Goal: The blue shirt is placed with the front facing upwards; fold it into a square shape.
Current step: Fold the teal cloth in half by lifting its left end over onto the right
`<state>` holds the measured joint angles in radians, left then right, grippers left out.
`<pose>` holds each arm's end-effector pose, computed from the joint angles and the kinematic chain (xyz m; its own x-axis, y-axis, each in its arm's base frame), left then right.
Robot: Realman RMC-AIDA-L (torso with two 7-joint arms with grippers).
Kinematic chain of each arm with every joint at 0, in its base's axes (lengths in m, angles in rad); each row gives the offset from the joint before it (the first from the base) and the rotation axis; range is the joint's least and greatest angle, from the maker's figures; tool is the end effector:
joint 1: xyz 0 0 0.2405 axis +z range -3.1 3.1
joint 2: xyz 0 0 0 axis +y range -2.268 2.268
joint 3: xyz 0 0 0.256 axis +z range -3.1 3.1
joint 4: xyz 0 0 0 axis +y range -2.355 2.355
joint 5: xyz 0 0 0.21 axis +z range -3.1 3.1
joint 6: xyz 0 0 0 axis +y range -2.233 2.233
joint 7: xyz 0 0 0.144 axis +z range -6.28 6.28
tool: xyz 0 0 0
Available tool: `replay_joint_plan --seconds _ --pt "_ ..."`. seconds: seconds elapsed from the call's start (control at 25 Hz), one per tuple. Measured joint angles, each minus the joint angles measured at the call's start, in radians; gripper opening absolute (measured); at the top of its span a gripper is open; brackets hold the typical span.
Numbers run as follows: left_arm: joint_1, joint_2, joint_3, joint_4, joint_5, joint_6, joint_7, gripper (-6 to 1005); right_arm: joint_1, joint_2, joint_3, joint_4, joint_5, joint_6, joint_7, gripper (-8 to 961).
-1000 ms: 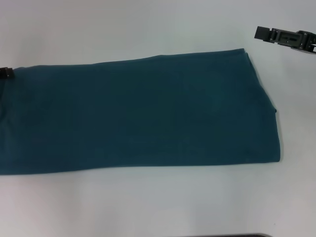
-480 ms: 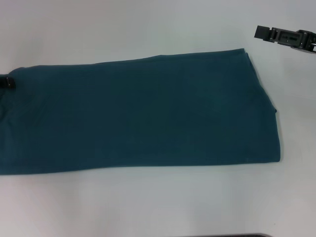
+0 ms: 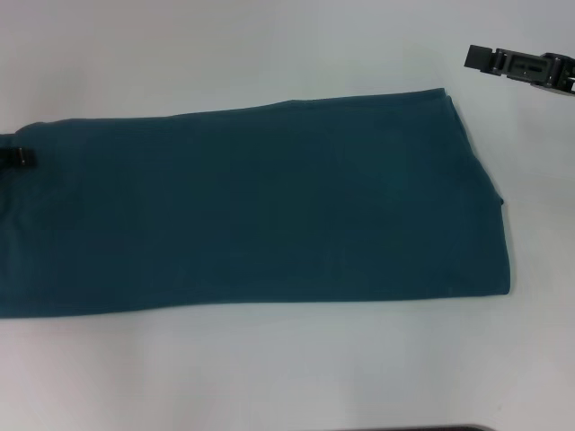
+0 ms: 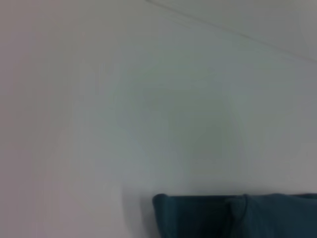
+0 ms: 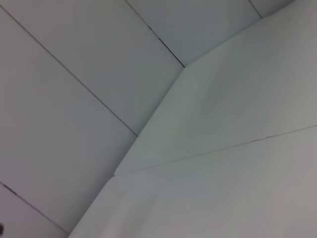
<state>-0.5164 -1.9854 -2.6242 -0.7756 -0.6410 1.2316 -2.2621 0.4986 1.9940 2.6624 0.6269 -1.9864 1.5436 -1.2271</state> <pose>-0.3683 0.3488 0.0776 0.2529 0.8423 0.4759 0.9341 -0.0844 -0.3470 0.3011 0.3381 0.0583 0.3181 -0.6740 -0.6668 -0.8755 -0.4787 0.0663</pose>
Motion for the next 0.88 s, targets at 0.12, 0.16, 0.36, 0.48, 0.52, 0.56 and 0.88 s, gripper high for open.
replay_joint_plan --seconds 0.12,0.16,0.36,0.48,0.52,0.56,0.88 --pt "0.003 0.004 0.001 -0.003 0.000 0.007 0.000 875 0.000 0.000 0.000 0.000 0.000 -0.001 0.000 717" --pt "0.004 0.006 0.001 -0.003 0.001 0.008 0.000 875 0.000 0.000 0.001 0.000 0.000 -0.001 0.001 717" --pt "0.008 0.009 0.001 -0.004 0.020 0.013 0.000 875 0.000 0.000 0.001 -0.001 0.004 -0.002 0.001 717" --pt "0.009 0.009 0.001 -0.004 0.023 0.023 0.000 875 0.001 -0.001 0.001 -0.001 0.008 -0.002 0.001 717" --pt "0.009 0.009 0.001 -0.004 0.023 0.024 0.000 875 0.002 -0.001 0.001 -0.001 0.008 -0.002 0.001 717" --pt "0.009 0.009 0.001 -0.004 0.024 0.025 0.000 875 0.004 -0.002 0.001 -0.001 0.008 -0.002 0.001 717" --pt "0.005 0.016 0.002 -0.004 0.028 0.074 0.008 875 0.006 -0.003 0.001 0.000 0.009 -0.003 0.002 718"
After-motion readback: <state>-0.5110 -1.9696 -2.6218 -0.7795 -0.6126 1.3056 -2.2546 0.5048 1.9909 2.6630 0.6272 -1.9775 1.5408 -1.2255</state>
